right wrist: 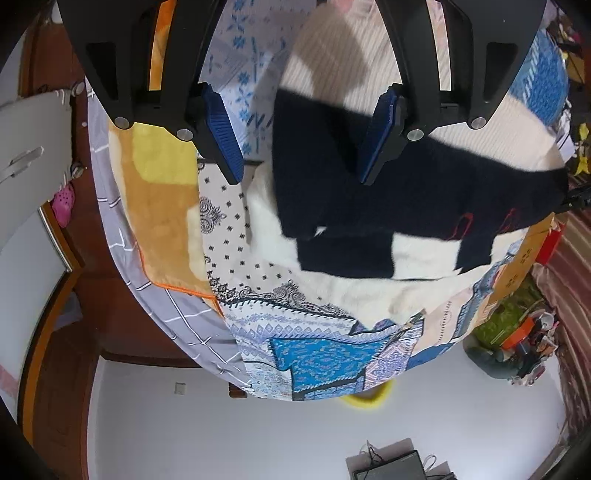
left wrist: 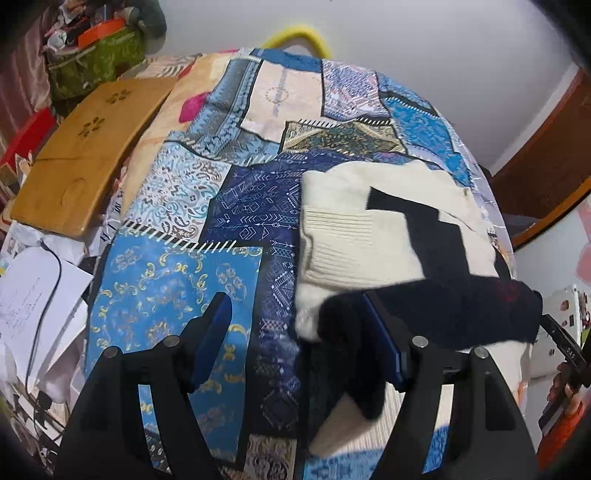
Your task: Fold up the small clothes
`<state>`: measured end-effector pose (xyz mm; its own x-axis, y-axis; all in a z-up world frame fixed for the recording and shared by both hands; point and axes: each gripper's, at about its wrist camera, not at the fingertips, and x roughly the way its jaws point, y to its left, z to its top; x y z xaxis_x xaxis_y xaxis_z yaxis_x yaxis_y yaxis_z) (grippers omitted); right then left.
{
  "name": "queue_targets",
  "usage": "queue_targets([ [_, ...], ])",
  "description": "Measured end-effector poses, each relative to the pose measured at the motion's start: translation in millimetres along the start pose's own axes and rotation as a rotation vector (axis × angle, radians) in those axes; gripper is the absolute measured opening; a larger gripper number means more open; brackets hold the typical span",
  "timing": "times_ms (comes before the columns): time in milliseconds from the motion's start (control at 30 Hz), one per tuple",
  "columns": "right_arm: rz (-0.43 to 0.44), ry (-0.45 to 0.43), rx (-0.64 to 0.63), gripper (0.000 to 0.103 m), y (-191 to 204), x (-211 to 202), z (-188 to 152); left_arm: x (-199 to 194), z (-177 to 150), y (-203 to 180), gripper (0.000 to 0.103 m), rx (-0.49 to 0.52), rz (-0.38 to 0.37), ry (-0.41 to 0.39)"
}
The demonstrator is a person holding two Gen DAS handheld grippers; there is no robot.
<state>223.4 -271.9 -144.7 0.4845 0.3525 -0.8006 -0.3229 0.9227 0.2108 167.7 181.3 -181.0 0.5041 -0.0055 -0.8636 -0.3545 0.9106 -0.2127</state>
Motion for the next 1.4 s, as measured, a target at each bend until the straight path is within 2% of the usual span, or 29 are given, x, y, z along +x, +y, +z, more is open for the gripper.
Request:
queue_targets([
  [100,0.009,-0.01,0.001,0.069,1.7,-7.5,-7.5,-13.6,-6.5,-0.2,0.076,-0.007,-0.015,-0.018],
  [233,0.018,-0.001,0.01,0.07,1.5,-8.3,-17.6,-19.6,-18.2,-3.7,0.077,0.01,-0.038,-0.005],
  [400,0.018,0.047,0.019,0.07,1.0,1.9,-30.9,3.1,-42.7,-15.9,0.079,0.043,-0.06,0.098],
  [500,0.053,0.099,0.056,0.07,0.4,9.8,-42.3,19.7,-56.5,-22.7,0.079,0.063,-0.062,0.151],
  [700,0.083,0.13,0.038,0.069,9.3,15.3,-61.9,28.8,-63.9,-25.3,0.078,0.049,-0.08,0.167],
  [800,0.094,0.12,0.047,0.069,8.5,15.5,-62.5,29.1,-66.0,-22.6,0.066,0.037,-0.119,0.169],
  [867,0.114,0.117,0.059,0.056,8.0,17.8,-62.8,29.2,-66.4,-22.0,0.057,0.029,-0.14,0.17],
  [900,0.124,0.117,0.063,0.053,8.8,19.0,-62.5,28.5,-67.2,-22.4,0.049,0.027,-0.156,0.17],
  [1033,0.153,0.109,0.058,0.023,14.1,20.4,-59.0,22.7,-67.2,-27.6,0.019,0.03,-0.189,0.17],
  [1067,0.15,0.107,0.046,0.013,16.7,19.8,-57.3,20.6,-65.5,-29.6,0.015,0.037,-0.186,0.165],
  [1100,0.143,0.101,0.033,0.009,18.9,19.1,-55.9,17.5,-63.1,-31.3,0.011,0.043,-0.188,0.155],
  [1267,0.145,0.026,-0.028,0.008,28.6,6.4,-42.1,-7.1,-43.1,-38.3,0.008,0.047,-0.211,0.071],
  [1400,0.138,-0.036,-0.08,0.008,34.9,-4.9,-17.1,-26.1,-21.9,-46.8,0.008,0.062,-0.22,0.005],
])
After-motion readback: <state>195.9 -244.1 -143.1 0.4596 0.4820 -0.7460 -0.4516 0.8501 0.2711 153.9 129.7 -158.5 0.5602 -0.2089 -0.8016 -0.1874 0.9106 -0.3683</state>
